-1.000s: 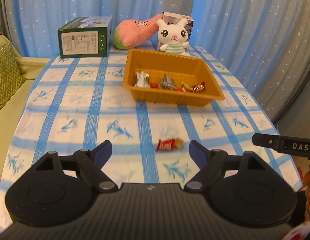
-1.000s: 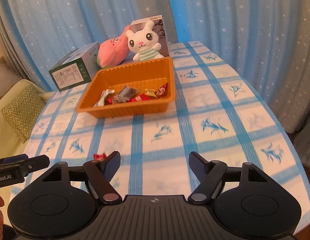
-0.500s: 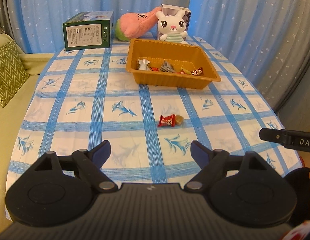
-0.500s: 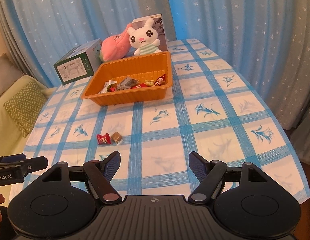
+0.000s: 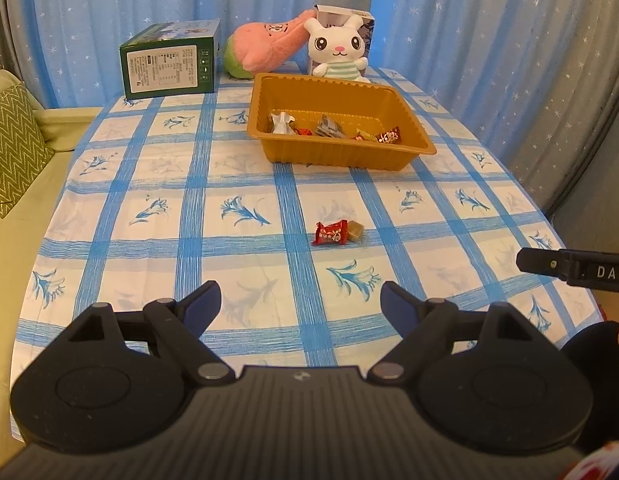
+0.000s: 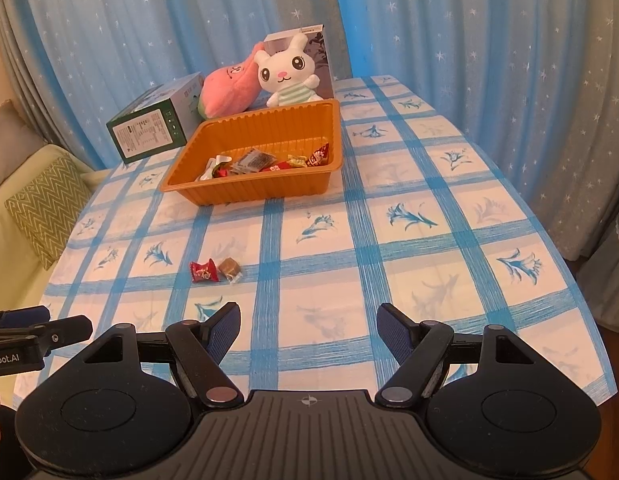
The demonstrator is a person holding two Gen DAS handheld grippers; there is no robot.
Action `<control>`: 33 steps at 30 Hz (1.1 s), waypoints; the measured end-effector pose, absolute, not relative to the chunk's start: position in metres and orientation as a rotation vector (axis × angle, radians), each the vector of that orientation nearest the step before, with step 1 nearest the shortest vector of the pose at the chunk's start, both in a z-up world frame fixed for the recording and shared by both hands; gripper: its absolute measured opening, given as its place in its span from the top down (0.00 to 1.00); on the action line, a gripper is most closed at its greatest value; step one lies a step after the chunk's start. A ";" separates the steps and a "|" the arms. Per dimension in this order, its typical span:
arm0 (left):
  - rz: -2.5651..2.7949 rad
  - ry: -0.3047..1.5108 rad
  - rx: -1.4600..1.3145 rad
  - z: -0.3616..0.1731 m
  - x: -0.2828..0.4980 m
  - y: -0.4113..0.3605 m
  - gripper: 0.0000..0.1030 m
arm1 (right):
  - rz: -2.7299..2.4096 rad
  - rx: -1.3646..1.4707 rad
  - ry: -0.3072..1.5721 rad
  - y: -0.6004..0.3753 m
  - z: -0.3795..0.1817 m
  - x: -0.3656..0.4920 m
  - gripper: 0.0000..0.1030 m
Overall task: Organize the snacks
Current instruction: 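Withdraw both tools from the tray toward the red candy and caramel, then lower the left tool onto the red candy and close on it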
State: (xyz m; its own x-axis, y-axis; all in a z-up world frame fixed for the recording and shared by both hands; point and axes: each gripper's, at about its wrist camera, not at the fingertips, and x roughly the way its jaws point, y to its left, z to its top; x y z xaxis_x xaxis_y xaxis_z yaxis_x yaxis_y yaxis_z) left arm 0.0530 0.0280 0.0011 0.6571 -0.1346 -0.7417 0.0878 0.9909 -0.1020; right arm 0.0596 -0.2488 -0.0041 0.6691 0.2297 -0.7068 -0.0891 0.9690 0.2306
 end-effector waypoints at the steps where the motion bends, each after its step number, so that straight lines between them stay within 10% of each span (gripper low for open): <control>1: -0.129 0.848 -0.058 0.000 0.053 0.028 0.17 | 0.180 0.182 0.821 -0.249 -0.005 0.061 0.27; 25: -0.292 0.942 0.073 -0.051 0.099 0.014 0.22 | 0.197 0.121 0.888 -0.235 -0.048 0.100 0.27; 33: -0.398 0.931 0.224 -0.070 0.140 0.000 0.38 | 0.205 0.117 0.909 -0.231 -0.064 0.120 0.27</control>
State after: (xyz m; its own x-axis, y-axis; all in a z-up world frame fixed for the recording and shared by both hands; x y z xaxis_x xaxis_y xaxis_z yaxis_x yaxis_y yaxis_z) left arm 0.1405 -0.0003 -0.0697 0.5319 -0.2357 -0.8134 0.4259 0.9046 0.0164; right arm 0.1196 -0.2314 -0.0642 0.5967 0.2254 -0.7701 -0.1265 0.9742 0.1871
